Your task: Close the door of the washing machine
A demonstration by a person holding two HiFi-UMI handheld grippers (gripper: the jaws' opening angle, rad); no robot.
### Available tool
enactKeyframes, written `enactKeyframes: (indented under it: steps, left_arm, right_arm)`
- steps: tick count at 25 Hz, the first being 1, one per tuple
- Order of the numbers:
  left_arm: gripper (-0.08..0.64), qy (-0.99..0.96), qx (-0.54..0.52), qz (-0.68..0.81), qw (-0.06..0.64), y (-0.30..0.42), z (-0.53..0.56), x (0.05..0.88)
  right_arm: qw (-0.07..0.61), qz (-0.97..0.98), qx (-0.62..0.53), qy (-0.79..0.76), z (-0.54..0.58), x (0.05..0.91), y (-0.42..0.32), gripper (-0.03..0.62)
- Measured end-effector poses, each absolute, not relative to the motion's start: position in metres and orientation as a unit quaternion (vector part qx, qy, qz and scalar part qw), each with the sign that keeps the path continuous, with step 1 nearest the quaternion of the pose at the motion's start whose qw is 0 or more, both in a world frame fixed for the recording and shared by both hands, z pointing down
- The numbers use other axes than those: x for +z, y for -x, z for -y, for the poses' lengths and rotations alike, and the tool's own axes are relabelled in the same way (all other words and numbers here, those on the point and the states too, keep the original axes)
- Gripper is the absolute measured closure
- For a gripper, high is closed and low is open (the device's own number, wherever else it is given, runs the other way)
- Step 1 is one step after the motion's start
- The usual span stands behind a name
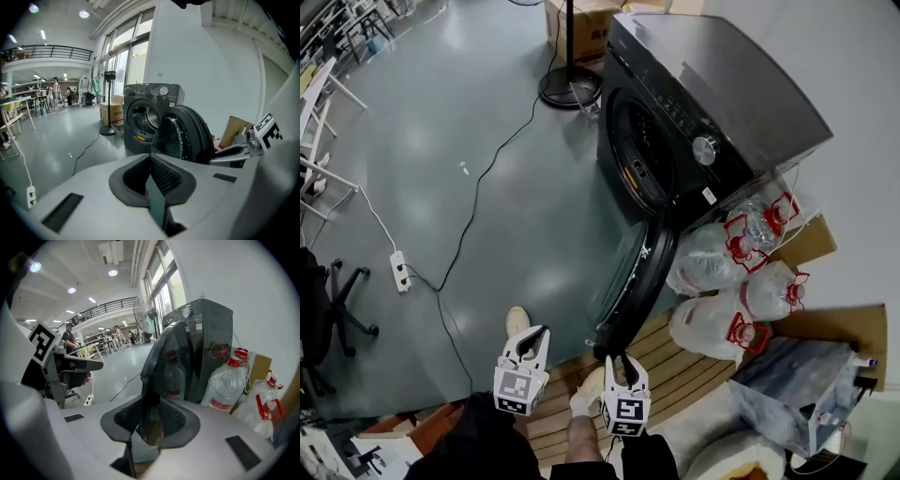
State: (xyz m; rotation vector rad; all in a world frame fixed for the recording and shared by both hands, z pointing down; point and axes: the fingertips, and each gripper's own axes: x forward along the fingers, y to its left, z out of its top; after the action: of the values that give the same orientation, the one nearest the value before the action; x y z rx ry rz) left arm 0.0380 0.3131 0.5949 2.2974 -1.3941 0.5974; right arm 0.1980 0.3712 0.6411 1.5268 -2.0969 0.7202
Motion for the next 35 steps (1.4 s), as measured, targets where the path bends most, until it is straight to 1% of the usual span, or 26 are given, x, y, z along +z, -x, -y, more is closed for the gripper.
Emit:
enactKeyframes:
  steps: [10,23,35]
  left_arm:
    - [0.535,-0.812,0.209,0.502,0.212,0.023,-0.282,0.611]
    - [0.535,-0.798,0.2,0.517,0.234,0.09,-0.237,0.627]
    - [0.535,-0.787,0.195,0.531,0.245,0.163,-0.163,0.621]
  right_arm:
    - [0.224,0.75,0.286,-0.553,-0.336,0.643,-0.126,0.459]
    - [0.204,0.736,0.327,-0.557,-0.284,0.648,-0.054,0.453]
    - [0.193,0.715,0.356,-0.569,-0.222,0.646,0.01,0.453]
